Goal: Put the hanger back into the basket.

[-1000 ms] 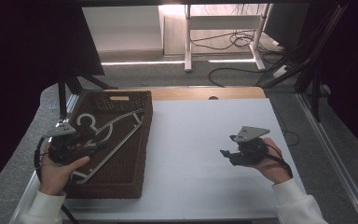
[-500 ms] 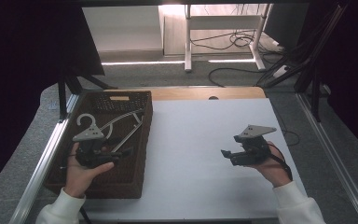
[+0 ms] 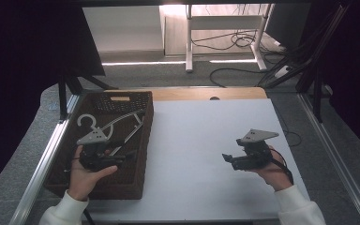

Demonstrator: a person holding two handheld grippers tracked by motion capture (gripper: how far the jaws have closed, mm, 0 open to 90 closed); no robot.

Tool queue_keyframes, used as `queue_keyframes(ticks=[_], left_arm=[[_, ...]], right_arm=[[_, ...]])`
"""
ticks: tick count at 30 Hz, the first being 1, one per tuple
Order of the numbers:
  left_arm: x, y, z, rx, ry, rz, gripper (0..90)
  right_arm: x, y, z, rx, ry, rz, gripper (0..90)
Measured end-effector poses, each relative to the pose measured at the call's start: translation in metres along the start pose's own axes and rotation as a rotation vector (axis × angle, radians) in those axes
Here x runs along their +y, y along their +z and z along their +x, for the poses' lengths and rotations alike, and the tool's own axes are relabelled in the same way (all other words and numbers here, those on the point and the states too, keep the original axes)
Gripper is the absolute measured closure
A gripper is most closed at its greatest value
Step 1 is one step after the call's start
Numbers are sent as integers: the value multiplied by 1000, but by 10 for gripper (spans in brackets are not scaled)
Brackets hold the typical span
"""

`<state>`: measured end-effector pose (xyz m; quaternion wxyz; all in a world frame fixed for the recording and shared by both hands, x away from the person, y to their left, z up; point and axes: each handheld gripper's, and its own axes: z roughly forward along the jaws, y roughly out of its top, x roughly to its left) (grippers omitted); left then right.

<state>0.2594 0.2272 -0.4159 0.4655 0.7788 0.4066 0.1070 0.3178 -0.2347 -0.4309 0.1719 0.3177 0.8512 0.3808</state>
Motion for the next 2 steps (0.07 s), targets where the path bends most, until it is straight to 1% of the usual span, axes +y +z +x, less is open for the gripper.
queue_keyframes(ticks=[2], left_arm=[[0, -1, 0, 9, -7, 0, 286]], right_arm=[[0, 0, 1, 1, -3, -2, 220]])
